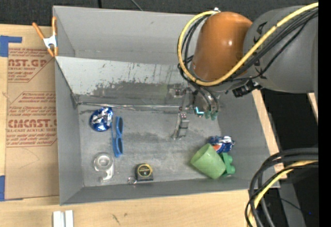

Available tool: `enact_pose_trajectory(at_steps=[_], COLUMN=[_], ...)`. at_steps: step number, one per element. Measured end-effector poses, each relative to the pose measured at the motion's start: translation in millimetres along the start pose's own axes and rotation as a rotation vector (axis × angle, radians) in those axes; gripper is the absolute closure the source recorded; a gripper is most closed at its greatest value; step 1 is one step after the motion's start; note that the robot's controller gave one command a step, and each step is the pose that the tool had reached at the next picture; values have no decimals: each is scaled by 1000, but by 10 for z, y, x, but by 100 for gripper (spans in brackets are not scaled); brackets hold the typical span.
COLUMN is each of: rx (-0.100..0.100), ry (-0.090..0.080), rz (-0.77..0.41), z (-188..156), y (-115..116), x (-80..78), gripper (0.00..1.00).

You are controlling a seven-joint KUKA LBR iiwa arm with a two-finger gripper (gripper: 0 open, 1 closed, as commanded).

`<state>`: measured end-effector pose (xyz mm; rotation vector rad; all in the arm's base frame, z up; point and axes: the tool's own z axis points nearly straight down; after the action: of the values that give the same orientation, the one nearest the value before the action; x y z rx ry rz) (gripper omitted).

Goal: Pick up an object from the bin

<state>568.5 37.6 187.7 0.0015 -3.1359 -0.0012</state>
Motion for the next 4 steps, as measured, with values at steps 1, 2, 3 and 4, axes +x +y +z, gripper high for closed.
enact_pose_trajectory(at_steps=[1, 2, 3, 4], rx=[1, 4, 1, 0], ry=[-8, 0, 2, 7], rz=[-216, -333, -327, -326], z=[142, 385, 1031, 1039], y=[-94, -1266, -1366, -1366], x=[-185, 760, 781, 787], gripper=[0, 0, 0, 100])
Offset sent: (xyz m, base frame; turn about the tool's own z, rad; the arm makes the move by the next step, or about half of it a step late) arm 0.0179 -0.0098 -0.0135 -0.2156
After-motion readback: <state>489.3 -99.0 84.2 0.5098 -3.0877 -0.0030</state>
